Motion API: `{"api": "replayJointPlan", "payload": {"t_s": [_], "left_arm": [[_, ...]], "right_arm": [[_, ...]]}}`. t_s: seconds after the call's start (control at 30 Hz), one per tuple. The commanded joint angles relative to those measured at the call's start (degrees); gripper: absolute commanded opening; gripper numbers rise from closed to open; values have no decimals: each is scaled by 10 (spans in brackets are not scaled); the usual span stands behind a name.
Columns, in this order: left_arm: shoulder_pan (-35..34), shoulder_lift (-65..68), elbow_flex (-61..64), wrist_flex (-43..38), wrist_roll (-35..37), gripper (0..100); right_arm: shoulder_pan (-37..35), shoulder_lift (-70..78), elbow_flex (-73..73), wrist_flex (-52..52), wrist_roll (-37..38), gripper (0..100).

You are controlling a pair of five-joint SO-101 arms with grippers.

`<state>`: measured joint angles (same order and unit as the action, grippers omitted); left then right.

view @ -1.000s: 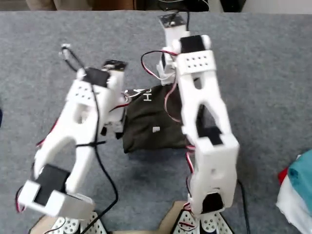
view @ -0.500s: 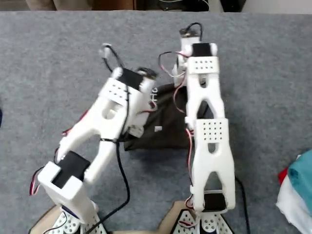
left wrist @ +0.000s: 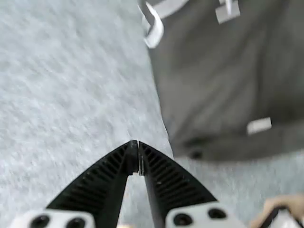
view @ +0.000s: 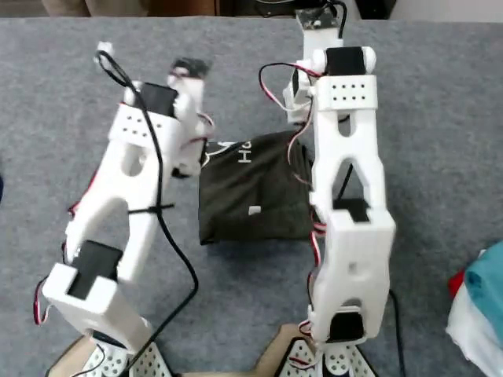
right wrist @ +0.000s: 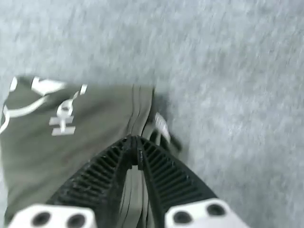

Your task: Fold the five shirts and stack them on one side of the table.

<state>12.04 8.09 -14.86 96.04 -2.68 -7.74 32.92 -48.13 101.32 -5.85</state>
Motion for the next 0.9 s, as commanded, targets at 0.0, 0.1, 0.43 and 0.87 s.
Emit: {"api": "replayJointPlan", "payload": {"t_s": [0.0,0.1,0.43,0.87], "left_arm": [[-11,35,-49,-39,-5,19],[-7,84,-73,-63,-5,19],[47,245,-180,-84,-5,19],[40,410,-342,-75,-5,19]], "right_arm": [[-22,-146,200,11,0,6],[-41,-216,355,3,28,5],[-42,-309,605,-105,47,5],[106,-265,691,-194,159,5]]}}
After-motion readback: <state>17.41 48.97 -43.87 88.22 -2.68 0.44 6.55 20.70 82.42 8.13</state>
